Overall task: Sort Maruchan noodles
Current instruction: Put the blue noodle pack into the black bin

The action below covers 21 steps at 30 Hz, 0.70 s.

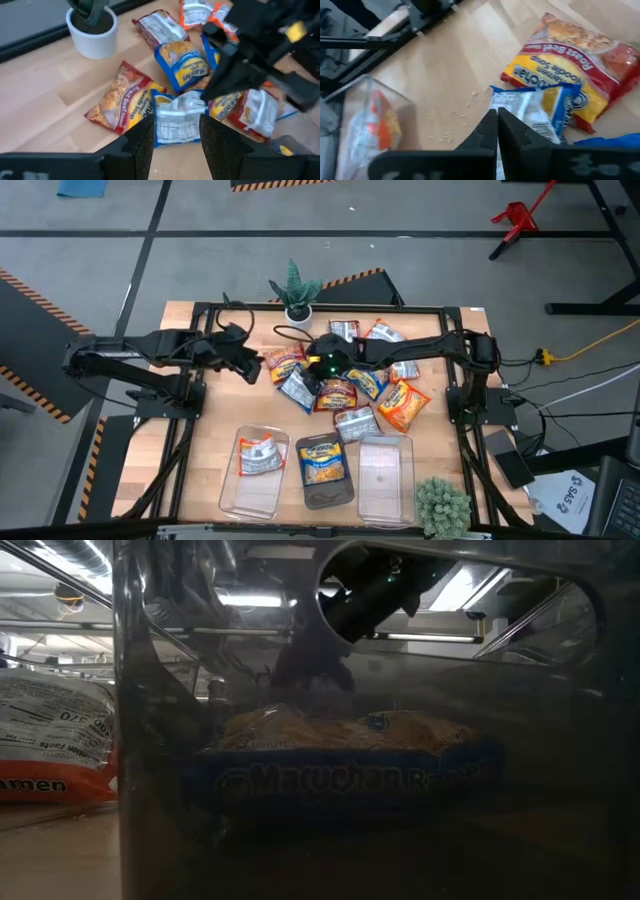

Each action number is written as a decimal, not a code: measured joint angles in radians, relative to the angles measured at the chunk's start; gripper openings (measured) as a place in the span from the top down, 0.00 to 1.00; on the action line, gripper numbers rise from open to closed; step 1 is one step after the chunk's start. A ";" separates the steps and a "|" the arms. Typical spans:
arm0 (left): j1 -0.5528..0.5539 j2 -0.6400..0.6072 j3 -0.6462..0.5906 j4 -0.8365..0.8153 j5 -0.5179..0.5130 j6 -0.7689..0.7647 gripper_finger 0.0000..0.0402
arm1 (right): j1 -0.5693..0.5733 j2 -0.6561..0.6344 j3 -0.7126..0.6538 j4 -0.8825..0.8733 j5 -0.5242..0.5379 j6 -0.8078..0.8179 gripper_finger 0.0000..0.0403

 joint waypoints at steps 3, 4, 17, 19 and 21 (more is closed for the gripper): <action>0.012 -0.001 -0.069 0.100 0.050 -0.003 0.63 | -0.002 -0.001 0.000 -0.024 -0.081 0.000 0.99; 0.014 0.001 -0.101 0.163 0.085 -0.011 0.63 | -0.002 0.000 0.000 -0.044 -0.108 -0.003 0.97; 0.059 0.110 -0.438 0.668 0.336 -0.048 0.63 | 0.012 0.020 0.001 -0.194 0.086 -0.182 0.31; 0.061 0.138 -0.440 0.676 0.341 -0.030 0.63 | 0.011 0.037 0.001 -0.195 0.119 -0.205 0.24; 0.062 0.160 -0.440 0.684 0.341 -0.020 0.63 | 0.011 0.063 0.001 -0.162 0.117 -0.213 0.20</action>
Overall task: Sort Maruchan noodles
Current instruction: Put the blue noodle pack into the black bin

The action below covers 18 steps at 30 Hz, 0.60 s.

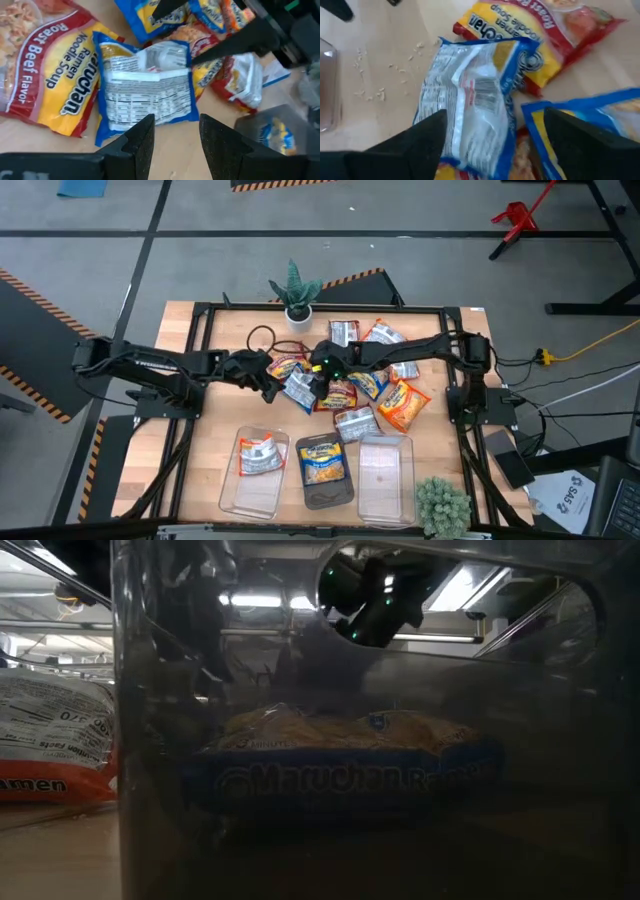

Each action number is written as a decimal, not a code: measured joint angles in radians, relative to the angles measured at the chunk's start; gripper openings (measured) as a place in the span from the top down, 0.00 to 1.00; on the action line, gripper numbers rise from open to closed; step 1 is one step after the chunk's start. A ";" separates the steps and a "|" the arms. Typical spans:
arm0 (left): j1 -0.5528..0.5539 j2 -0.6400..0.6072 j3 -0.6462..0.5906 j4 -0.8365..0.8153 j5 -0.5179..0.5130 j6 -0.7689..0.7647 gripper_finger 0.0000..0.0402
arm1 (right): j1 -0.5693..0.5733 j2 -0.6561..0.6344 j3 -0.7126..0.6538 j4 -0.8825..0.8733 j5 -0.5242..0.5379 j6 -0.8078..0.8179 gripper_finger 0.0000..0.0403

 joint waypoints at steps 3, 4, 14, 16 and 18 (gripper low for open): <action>-0.001 0.020 0.001 0.016 0.006 0.000 0.62 | 0.000 0.037 0.000 0.040 -0.023 0.002 0.17; -0.001 0.020 0.001 0.009 0.013 0.000 0.62 | 0.000 0.050 0.000 0.050 -0.023 0.002 0.17; -0.001 0.051 0.001 -0.027 0.079 -0.004 0.58 | -0.040 0.071 -0.002 0.068 -0.040 -0.042 0.17; -0.001 0.070 0.002 -0.012 0.079 -0.005 0.58 | -0.041 0.083 0.000 0.089 -0.065 -0.049 0.17; -0.001 0.091 0.002 -0.019 0.091 -0.006 0.58 | -0.046 0.088 -0.002 0.076 -0.101 -0.050 0.17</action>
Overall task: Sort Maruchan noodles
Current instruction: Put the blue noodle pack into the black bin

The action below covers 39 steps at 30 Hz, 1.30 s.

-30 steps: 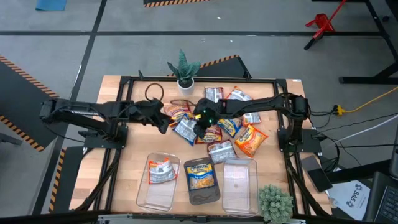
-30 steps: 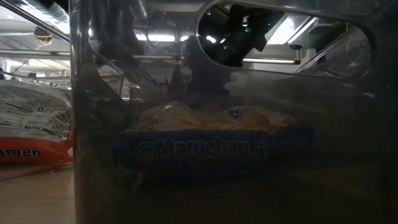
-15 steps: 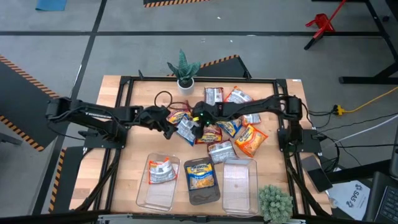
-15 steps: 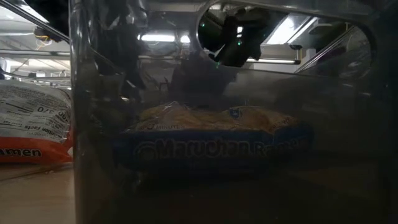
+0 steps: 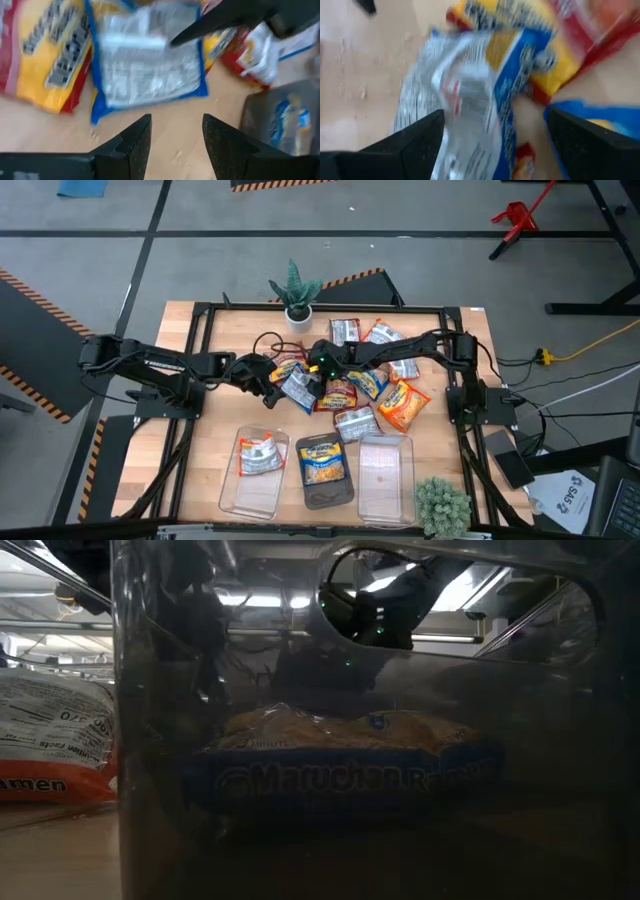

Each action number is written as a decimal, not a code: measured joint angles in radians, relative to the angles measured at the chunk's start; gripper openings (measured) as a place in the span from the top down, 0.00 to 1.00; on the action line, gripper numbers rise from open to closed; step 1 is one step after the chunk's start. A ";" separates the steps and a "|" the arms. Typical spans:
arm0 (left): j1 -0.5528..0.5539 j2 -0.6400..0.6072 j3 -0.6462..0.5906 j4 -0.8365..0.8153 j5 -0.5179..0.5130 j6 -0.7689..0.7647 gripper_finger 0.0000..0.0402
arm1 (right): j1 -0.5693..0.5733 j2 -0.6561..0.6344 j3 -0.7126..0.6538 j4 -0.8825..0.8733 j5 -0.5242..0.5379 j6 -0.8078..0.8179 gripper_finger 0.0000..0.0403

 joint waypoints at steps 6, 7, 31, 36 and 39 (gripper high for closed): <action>0.000 0.079 0.000 0.038 0.030 0.005 0.58 | 0.001 0.016 0.000 0.018 -0.026 0.000 0.17; 0.000 0.092 0.000 0.038 0.030 0.005 0.58 | 0.001 0.016 0.000 0.026 -0.028 0.000 0.17; 0.032 0.337 0.003 0.167 0.012 -0.021 0.58 | 0.000 0.077 0.003 0.049 -0.140 0.039 0.35; 0.032 0.338 0.002 0.165 -0.002 -0.022 0.58 | 0.000 0.078 0.003 0.047 -0.141 0.062 0.57; 0.032 0.338 0.002 0.169 -0.006 -0.022 0.58 | 0.001 0.078 0.003 0.048 -0.142 0.069 0.71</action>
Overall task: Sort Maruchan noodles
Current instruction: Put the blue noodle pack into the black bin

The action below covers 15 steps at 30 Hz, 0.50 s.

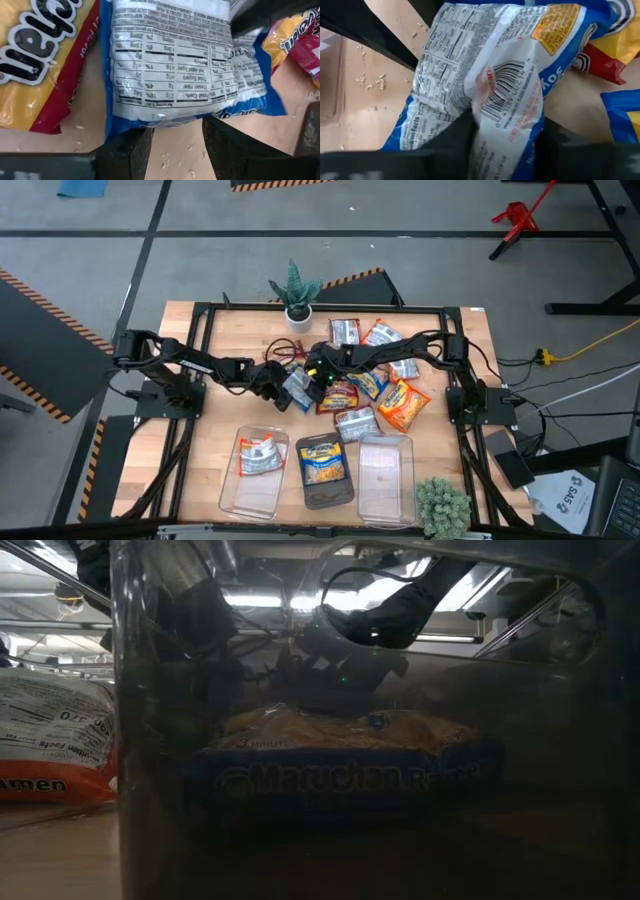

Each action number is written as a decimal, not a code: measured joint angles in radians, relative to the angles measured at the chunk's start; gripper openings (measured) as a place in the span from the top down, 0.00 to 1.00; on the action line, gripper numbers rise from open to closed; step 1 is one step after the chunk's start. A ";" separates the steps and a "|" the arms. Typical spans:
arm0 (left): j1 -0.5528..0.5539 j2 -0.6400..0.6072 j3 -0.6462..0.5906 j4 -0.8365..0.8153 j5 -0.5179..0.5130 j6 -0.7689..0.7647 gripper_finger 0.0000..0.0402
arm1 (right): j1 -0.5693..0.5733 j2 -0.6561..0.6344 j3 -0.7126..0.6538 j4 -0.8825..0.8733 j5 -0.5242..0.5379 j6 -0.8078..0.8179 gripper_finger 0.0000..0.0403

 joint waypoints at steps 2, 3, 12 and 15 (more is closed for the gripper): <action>0.000 0.000 -0.001 0.012 -0.001 0.000 0.58 | 0.000 0.000 0.000 -0.001 -0.002 -0.001 0.78; 0.000 0.000 -0.001 0.017 -0.003 0.000 0.58 | -0.001 0.000 0.000 -0.001 -0.002 -0.002 0.81; 0.002 -0.019 -0.002 0.027 0.029 -0.006 0.58 | -0.001 -0.003 0.000 -0.003 -0.004 0.029 0.88; 0.003 -0.046 -0.005 0.017 0.087 -0.014 0.58 | 0.002 -0.013 -0.002 -0.014 0.010 0.039 0.88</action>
